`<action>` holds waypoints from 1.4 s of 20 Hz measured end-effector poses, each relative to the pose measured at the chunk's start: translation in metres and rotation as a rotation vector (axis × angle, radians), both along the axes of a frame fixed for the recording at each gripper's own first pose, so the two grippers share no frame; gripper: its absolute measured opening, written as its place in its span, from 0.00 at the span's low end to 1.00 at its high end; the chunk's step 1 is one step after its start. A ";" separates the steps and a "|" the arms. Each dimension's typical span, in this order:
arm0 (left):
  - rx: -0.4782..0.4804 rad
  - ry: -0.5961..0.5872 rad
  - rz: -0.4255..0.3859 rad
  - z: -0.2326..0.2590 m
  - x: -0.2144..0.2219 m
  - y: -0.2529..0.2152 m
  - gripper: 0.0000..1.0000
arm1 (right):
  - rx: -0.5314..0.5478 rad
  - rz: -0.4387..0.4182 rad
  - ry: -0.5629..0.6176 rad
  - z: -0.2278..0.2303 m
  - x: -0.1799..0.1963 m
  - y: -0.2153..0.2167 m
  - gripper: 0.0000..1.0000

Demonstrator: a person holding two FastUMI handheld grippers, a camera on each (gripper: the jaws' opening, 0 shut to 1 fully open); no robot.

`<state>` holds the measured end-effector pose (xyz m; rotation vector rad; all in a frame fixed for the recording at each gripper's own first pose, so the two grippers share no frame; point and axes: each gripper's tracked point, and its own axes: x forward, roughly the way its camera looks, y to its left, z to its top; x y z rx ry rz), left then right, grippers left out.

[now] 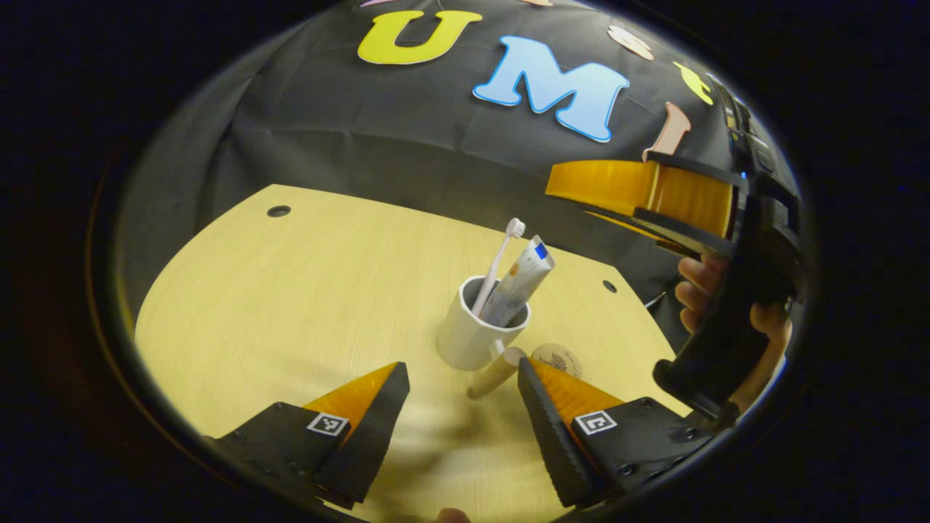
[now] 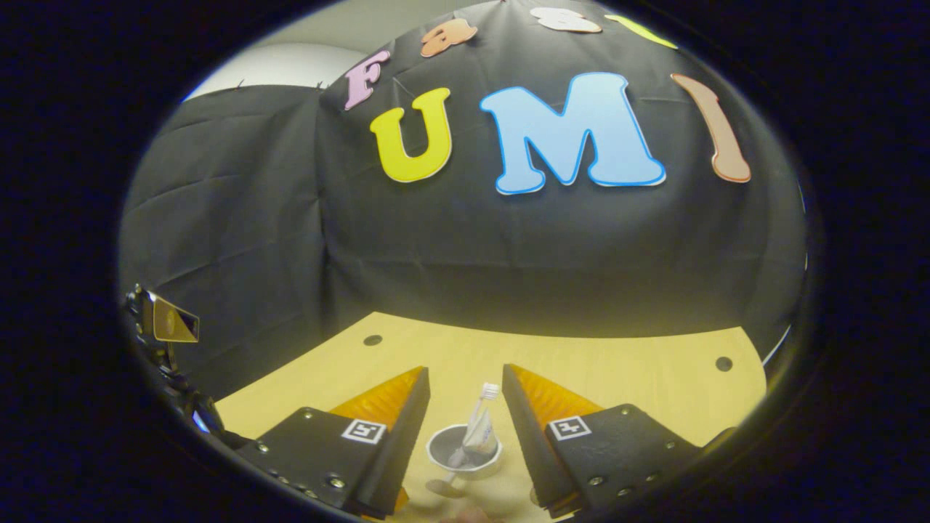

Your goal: Put the toothbrush and toothpaste on the desktop into the cup, then pick up the cup and place it on the coaster on the desktop.

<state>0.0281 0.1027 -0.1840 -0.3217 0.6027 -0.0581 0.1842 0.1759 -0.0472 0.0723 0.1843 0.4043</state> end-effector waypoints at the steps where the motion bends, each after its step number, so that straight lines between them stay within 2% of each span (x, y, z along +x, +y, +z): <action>1: 0.004 0.000 -0.004 0.000 0.000 -0.001 0.94 | -0.011 -0.025 -0.002 0.001 -0.002 -0.009 0.81; 3: 0.014 0.001 -0.017 0.001 0.002 -0.006 0.94 | -0.005 -0.061 -0.026 0.011 -0.006 -0.026 0.88; 10: 0.054 0.046 -0.060 -0.003 0.015 -0.027 0.94 | 0.015 -0.171 -0.022 0.021 -0.029 -0.087 0.88; 13: 0.081 0.091 -0.083 -0.010 0.022 -0.035 1.00 | 0.023 -0.219 0.014 0.012 -0.040 -0.115 0.88; 15: 0.094 0.126 -0.088 -0.015 0.029 -0.036 0.97 | 0.036 -0.260 0.042 0.003 -0.050 -0.135 0.88; 18: 0.075 0.182 -0.076 -0.024 0.039 -0.040 0.97 | 0.048 -0.330 0.070 -0.008 -0.067 -0.166 0.88; 19: 0.067 0.205 -0.067 -0.029 0.044 -0.040 1.00 | 0.043 -0.354 0.077 -0.010 -0.072 -0.177 0.88; 20: 0.061 0.222 -0.060 -0.032 0.047 -0.041 0.96 | 0.038 -0.379 0.081 -0.012 -0.077 -0.188 0.88; 22: 0.058 0.261 -0.048 -0.039 0.052 -0.039 0.96 | 0.031 -0.417 0.083 -0.015 -0.085 -0.206 0.88; 23: 0.056 0.285 -0.043 -0.043 0.054 -0.039 0.96 | 0.028 -0.430 0.088 -0.016 -0.088 -0.210 0.88; 24: 0.049 0.306 -0.040 -0.046 0.057 -0.040 0.92 | 0.027 -0.439 0.095 -0.019 -0.091 -0.215 0.88; 25: 0.042 0.327 -0.038 -0.051 0.058 -0.042 0.96 | 0.028 -0.442 0.105 -0.023 -0.093 -0.217 0.88; 28: 0.058 0.386 -0.025 -0.064 0.064 -0.039 0.96 | 0.024 -0.443 0.124 -0.029 -0.096 -0.220 0.88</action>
